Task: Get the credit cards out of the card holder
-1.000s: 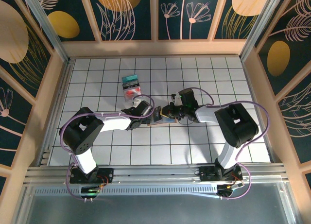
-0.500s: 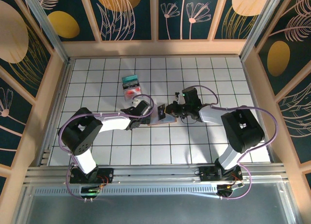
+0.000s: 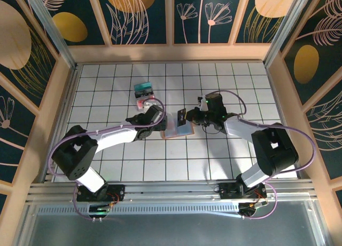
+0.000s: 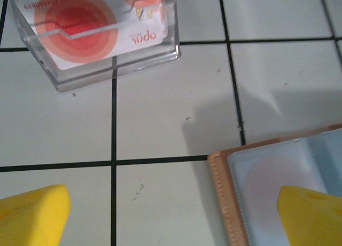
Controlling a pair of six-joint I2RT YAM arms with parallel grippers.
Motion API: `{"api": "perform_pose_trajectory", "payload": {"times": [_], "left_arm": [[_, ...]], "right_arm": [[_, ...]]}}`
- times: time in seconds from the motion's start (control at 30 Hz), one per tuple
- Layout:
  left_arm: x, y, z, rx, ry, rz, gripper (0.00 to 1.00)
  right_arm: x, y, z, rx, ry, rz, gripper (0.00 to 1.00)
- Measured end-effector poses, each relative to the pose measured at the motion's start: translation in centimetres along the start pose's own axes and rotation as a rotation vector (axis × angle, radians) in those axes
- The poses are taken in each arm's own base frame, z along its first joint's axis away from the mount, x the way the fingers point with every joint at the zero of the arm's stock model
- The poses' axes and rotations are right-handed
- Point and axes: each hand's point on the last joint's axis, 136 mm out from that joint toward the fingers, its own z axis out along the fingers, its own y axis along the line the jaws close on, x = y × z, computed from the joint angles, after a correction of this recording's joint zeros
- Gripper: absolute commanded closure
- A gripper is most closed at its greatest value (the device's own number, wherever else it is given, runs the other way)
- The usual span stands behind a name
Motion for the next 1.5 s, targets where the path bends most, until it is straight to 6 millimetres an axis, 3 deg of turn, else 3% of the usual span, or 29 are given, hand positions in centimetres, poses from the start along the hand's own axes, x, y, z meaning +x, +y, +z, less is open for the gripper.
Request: {"api": "perform_pose_trajectory", "payload": {"times": [0.33, 0.73, 0.93, 1.23, 1.4, 1.5], "left_arm": [[-5.0, -1.6, -3.8, 0.296, -0.127, -0.23, 0.02], [-6.9, -6.2, -6.3, 0.681, -0.141, -0.307, 0.15], [-7.3, -8.2, -7.4, 0.811, -0.137, -0.286, 0.18], [-7.6, -9.8, -8.4, 0.926, -0.129, -0.281, 0.4], [-8.2, -10.1, -9.2, 0.966, -0.15, -0.278, 0.57], [-8.3, -10.3, -9.5, 0.984, -0.155, -0.273, 0.73]], "right_arm": [[-0.6, 2.0, -1.8, -0.088, -0.081, -0.039, 1.0], [-2.1, 8.0, -4.7, -0.331, -0.154, -0.106, 1.0], [-2.1, 9.8, -5.5, -0.426, -0.15, -0.106, 1.0], [-2.0, 11.7, -6.4, -0.525, -0.134, -0.103, 1.0], [-1.9, 12.0, -6.4, -0.549, -0.12, -0.099, 1.0], [-1.9, 12.0, -6.3, -0.553, -0.117, -0.095, 1.0]]}}
